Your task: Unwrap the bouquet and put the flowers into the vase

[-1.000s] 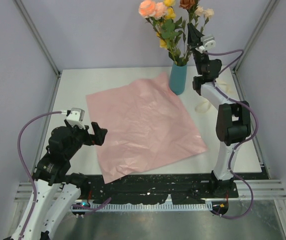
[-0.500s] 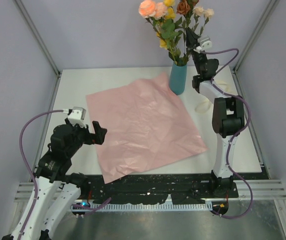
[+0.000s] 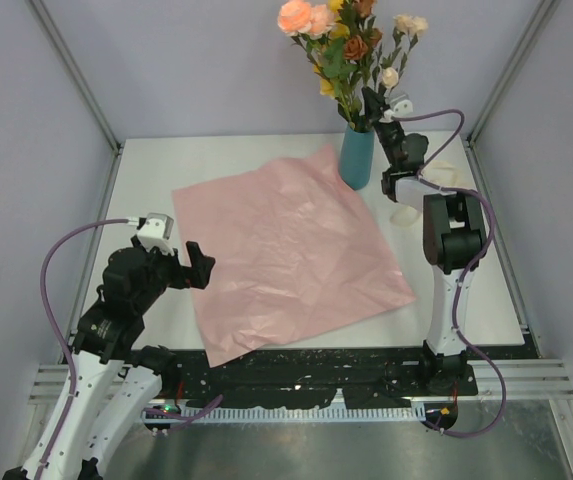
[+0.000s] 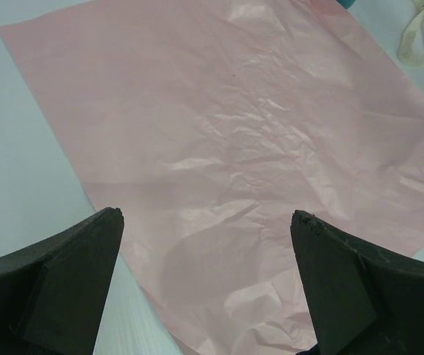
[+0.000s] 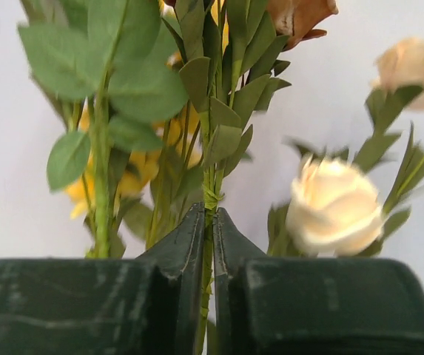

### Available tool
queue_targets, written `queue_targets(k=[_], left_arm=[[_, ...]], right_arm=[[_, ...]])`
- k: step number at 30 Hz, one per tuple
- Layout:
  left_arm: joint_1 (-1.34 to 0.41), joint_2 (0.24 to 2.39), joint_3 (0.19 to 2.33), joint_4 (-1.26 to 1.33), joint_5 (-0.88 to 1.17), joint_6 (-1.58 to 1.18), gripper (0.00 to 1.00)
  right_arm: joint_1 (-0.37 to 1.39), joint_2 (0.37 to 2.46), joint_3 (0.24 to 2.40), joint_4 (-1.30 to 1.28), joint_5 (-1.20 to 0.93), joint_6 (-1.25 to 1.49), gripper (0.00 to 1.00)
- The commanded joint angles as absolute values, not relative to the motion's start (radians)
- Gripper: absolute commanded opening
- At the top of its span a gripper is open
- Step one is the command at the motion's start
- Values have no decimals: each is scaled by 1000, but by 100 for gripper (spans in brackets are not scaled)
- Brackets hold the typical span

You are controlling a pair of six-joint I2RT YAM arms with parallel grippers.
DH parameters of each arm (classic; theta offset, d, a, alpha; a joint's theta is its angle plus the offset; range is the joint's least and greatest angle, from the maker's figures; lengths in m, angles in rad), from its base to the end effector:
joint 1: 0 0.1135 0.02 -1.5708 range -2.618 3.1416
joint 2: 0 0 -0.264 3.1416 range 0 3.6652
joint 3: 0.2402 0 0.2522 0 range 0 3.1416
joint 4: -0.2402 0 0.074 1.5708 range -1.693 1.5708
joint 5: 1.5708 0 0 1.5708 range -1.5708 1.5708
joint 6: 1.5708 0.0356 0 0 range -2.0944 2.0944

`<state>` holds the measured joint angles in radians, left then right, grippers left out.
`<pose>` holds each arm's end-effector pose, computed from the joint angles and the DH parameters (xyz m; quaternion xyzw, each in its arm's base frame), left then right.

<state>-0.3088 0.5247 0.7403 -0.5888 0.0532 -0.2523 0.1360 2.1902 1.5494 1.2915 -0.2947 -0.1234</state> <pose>0.1137 -0.0383 0.3168 0.0383 0.8250 -0.1771 0.5353 0.4855 0.0769 0.2956 -0.1872 0.4185 0.0708 0.8859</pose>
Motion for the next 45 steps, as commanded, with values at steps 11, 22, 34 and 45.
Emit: queue_targets(k=[11,22,34,45], left_arm=[[-311,505,769,-566,84,-247,100],[-311,500,765,-568,87,-245,100],[-311,450,761,-566,57,-241,100],[-311,431,755,-568,35,-236,100]], right_arm=[[147,1994,1330,1595,-249,-87,48],[149,1812,1192,1525,-187,43,51],[163,1347,1000,682,-107,315,64],[212,1039,907,-47,-120,336,96]])
